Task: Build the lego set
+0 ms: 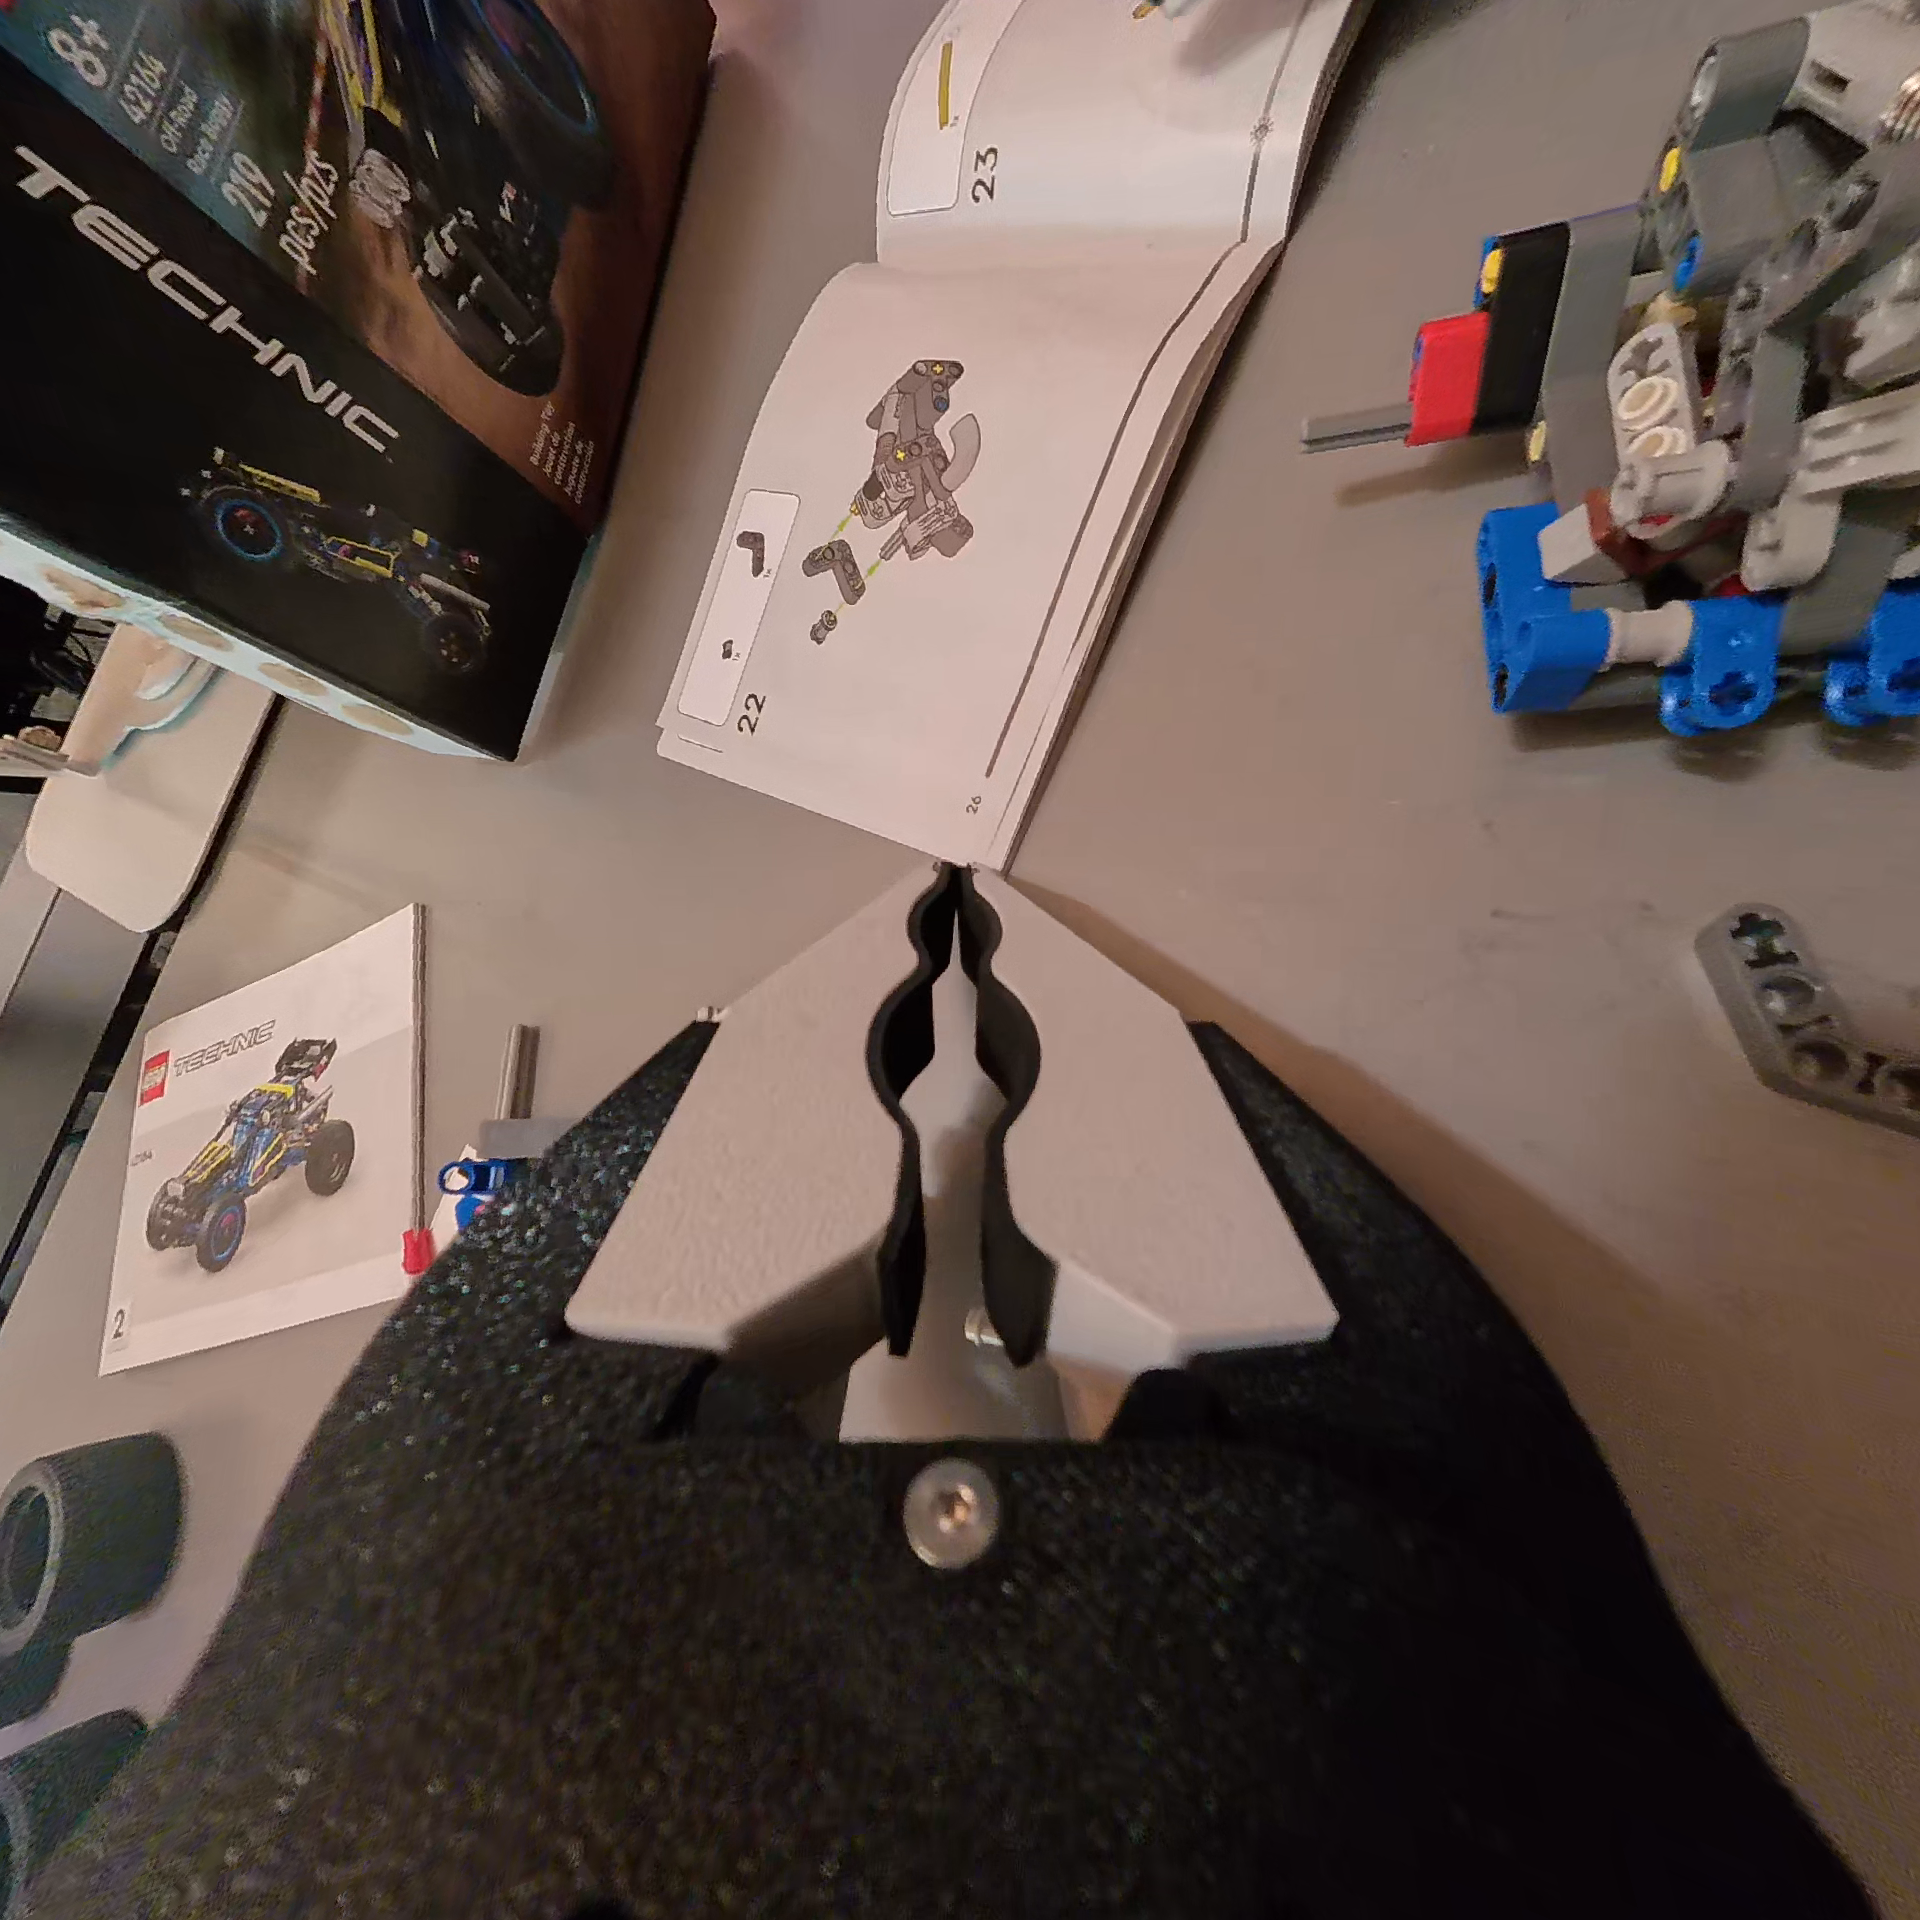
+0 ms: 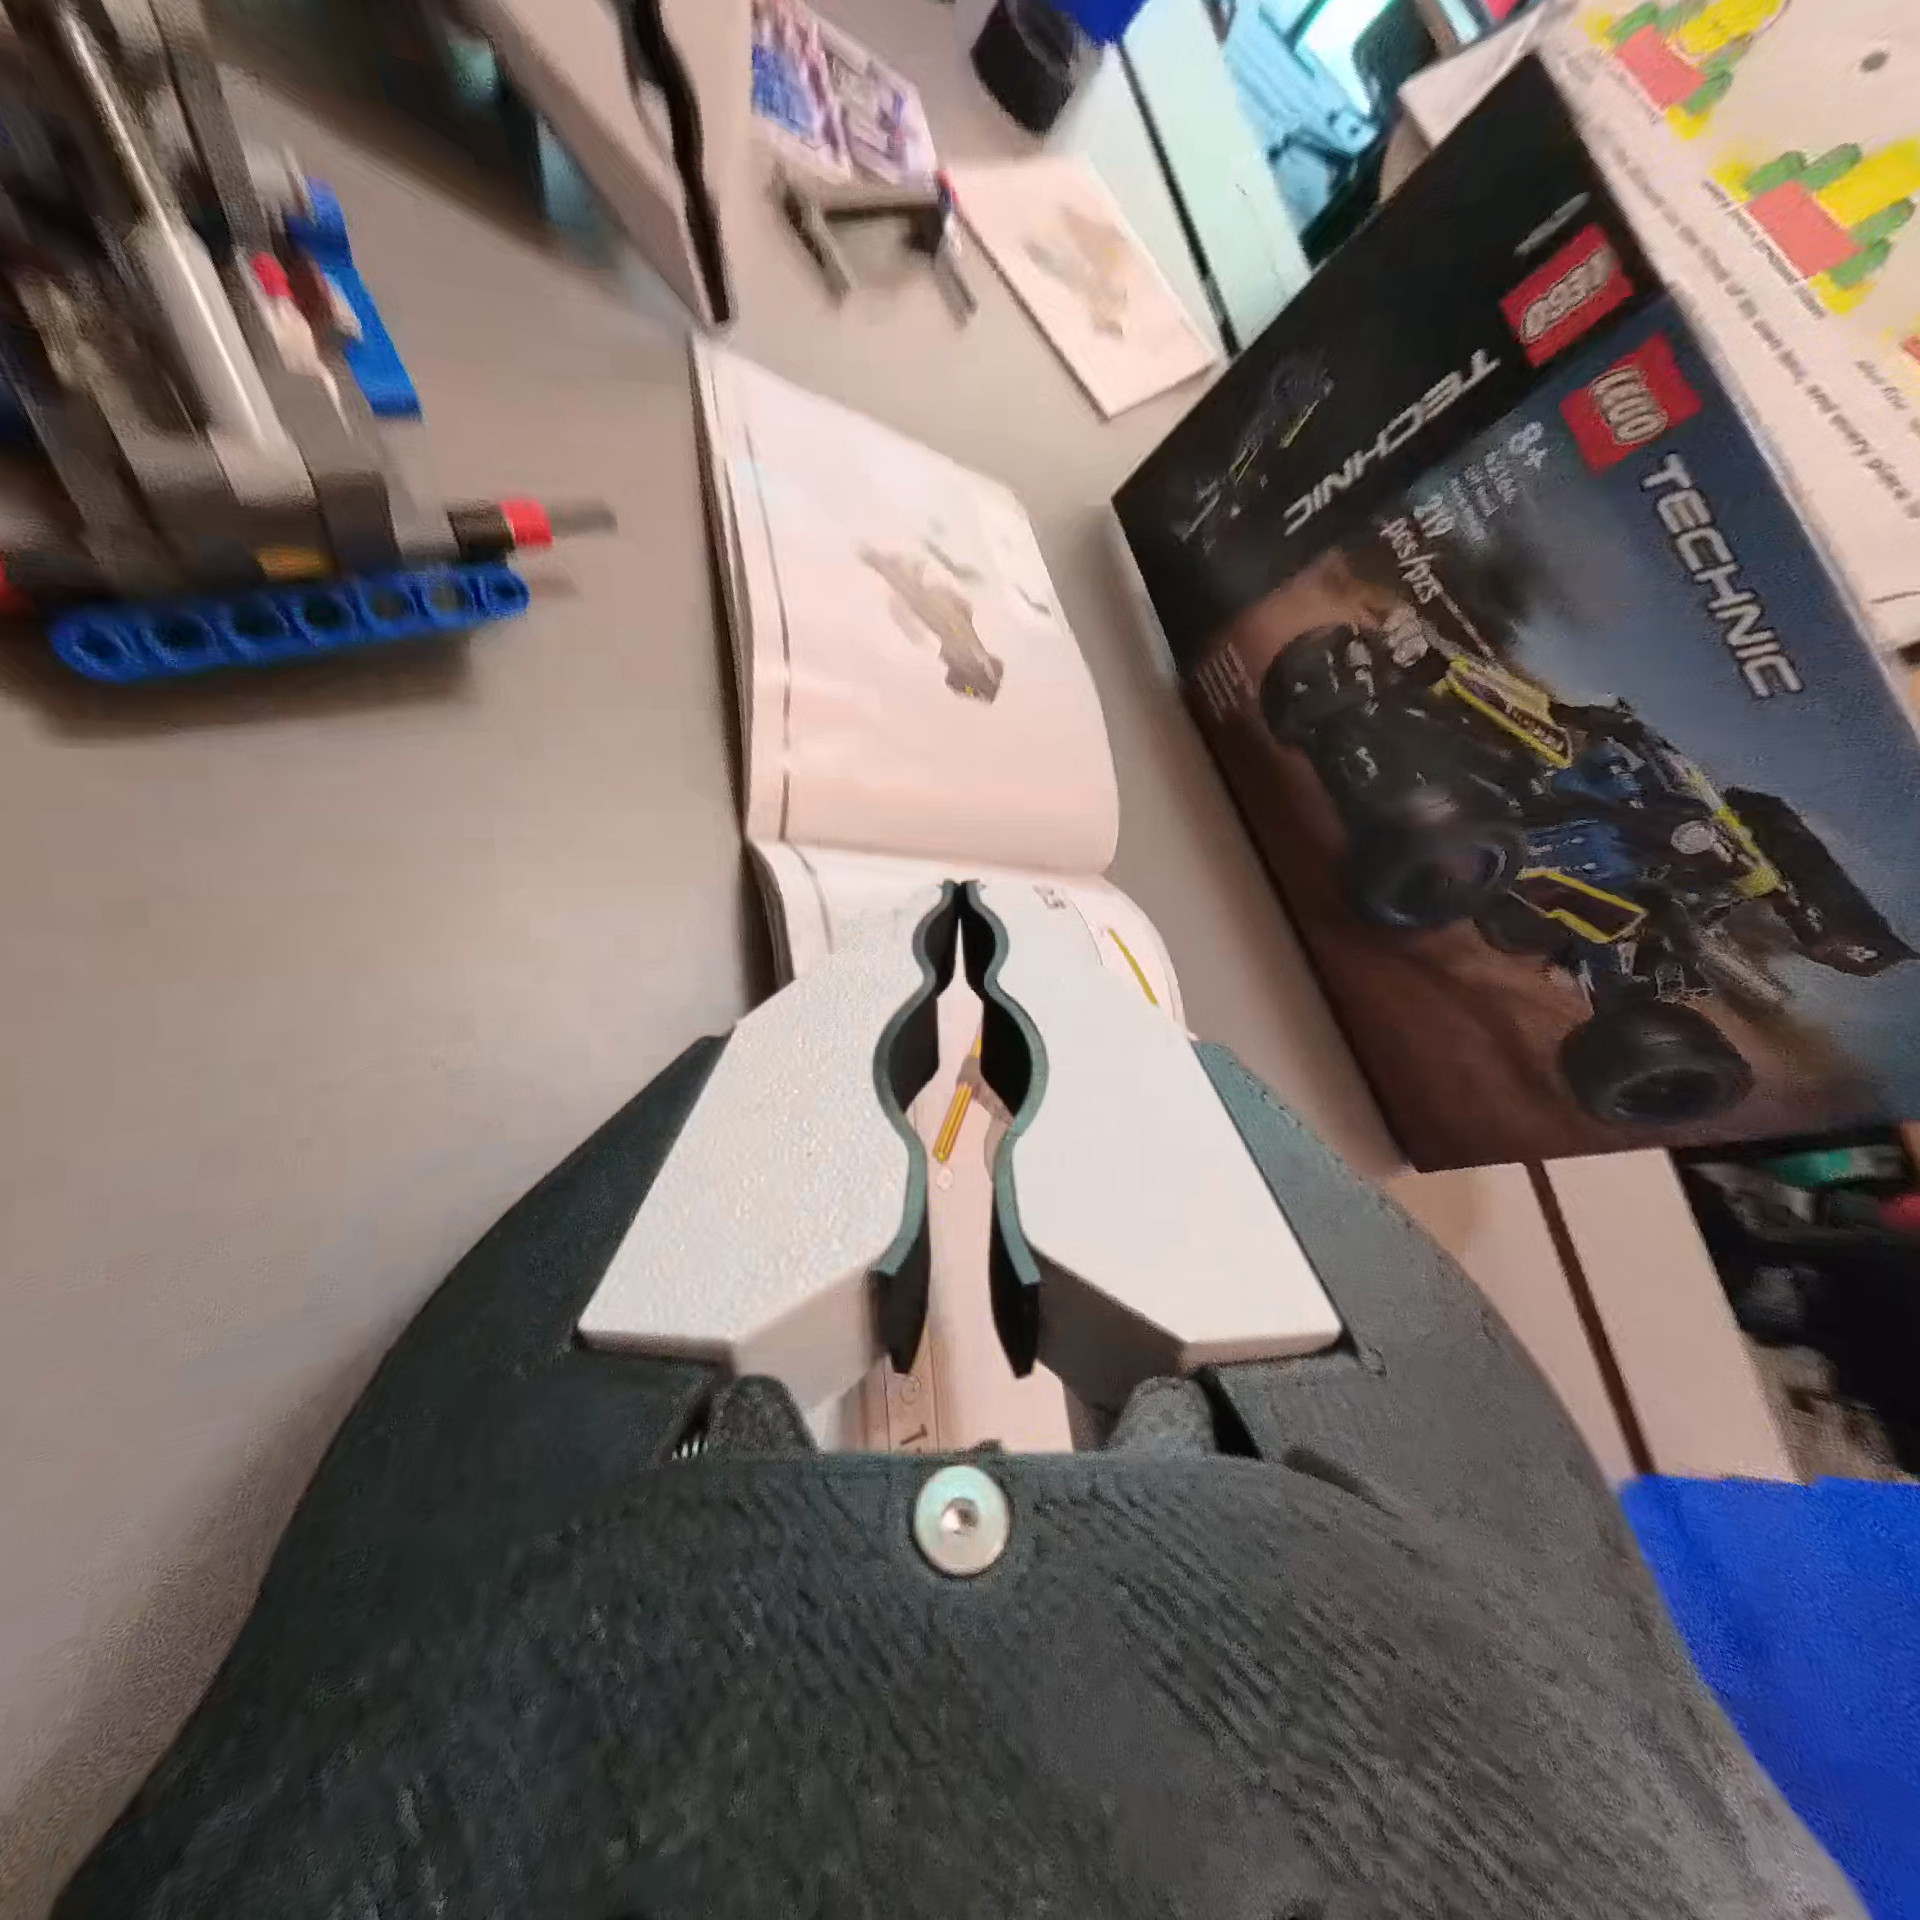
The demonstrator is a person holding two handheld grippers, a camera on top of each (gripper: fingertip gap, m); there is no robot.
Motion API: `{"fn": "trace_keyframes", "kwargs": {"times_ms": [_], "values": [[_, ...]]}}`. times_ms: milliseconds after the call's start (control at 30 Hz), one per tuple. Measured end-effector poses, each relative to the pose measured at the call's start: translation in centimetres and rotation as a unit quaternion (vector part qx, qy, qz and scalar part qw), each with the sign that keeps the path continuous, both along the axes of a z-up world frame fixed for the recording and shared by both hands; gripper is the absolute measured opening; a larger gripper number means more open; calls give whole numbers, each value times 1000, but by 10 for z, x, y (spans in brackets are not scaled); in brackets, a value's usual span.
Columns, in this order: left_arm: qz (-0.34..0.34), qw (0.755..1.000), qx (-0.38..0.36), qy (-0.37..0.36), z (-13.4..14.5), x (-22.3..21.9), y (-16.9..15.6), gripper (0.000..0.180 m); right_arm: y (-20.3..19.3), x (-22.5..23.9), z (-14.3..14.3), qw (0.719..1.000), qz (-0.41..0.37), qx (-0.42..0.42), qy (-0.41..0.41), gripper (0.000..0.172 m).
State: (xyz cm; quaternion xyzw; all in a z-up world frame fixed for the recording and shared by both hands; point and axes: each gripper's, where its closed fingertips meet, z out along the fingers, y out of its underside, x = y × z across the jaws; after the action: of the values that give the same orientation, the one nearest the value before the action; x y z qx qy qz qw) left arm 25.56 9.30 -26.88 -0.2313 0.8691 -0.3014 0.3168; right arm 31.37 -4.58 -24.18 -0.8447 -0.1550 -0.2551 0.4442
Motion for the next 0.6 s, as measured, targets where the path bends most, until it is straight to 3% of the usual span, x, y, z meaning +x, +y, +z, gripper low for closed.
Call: {"fn": "trace_keyframes", "kwargs": {"times_ms": [33, 300, 467, 600], "values": [[0, 1000, -1, 1, 0, 0, 0, 0, -1, 1, -6, 1000, 0, -18, -9, 0], [-4, 1000, -9, 12, -1, 0, -1, 0, -7, 1, -25, 997, 13, -70, -27, 0], [-7, 1000, -13, 17, -1, -1, -1, 0, -7, 0, -20, 997, 18, -62, -50, 0], [-12, 1000, -13, 17, -1, -1, -2, 0, -3, 2, -3, 993, 14, -36, -114, 0]]}}
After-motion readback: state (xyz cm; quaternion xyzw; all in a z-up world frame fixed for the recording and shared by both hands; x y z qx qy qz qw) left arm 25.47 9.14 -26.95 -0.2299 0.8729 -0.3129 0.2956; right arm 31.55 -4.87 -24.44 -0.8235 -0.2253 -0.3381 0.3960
